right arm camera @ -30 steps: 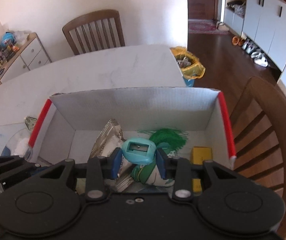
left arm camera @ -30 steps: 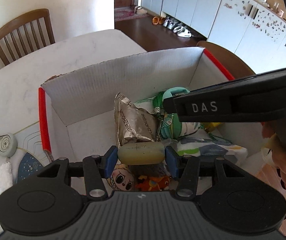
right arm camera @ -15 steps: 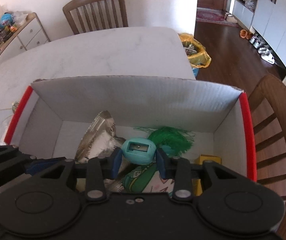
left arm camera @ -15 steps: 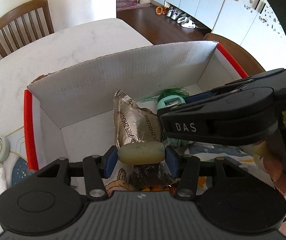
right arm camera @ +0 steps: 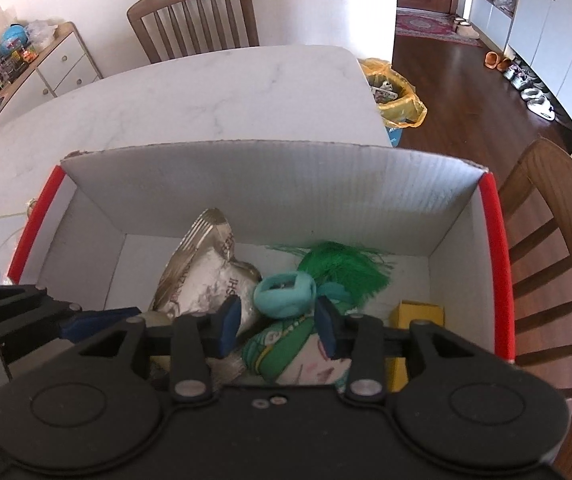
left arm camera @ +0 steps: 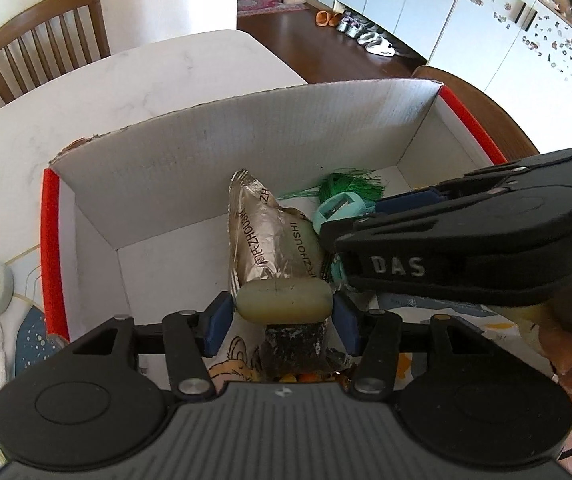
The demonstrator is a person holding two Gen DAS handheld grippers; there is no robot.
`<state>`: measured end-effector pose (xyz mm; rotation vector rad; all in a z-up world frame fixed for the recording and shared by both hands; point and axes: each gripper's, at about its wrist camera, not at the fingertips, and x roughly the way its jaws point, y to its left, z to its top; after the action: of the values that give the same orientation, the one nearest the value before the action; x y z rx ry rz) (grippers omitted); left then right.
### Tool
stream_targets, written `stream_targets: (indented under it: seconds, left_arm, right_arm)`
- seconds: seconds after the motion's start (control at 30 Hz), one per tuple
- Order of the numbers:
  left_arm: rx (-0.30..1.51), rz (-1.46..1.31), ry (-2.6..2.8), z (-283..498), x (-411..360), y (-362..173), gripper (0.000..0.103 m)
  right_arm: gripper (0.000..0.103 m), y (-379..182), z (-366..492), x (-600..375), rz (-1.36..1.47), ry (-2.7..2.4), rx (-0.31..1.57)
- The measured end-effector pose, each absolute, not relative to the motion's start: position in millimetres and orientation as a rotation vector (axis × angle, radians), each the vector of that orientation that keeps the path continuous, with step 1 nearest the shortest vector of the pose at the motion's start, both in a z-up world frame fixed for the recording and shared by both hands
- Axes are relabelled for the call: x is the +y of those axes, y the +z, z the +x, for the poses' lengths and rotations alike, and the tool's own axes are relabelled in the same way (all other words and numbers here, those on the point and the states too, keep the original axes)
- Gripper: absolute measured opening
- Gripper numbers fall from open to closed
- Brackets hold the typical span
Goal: Organize objects
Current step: 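Open both grippers to drop the eraser and sharpener in the box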
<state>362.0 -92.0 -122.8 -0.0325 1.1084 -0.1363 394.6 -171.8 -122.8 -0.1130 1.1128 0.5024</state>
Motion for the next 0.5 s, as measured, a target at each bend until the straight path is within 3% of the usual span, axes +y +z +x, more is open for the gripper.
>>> stream_targets:
  seconds: [0.5]
  left_arm:
    - [0.997, -0.076, -0.129, 327, -84, -84, 0.063]
  right_arm:
    - [0.058, -78, 358, -196, -0.055, 0.559, 1.019]
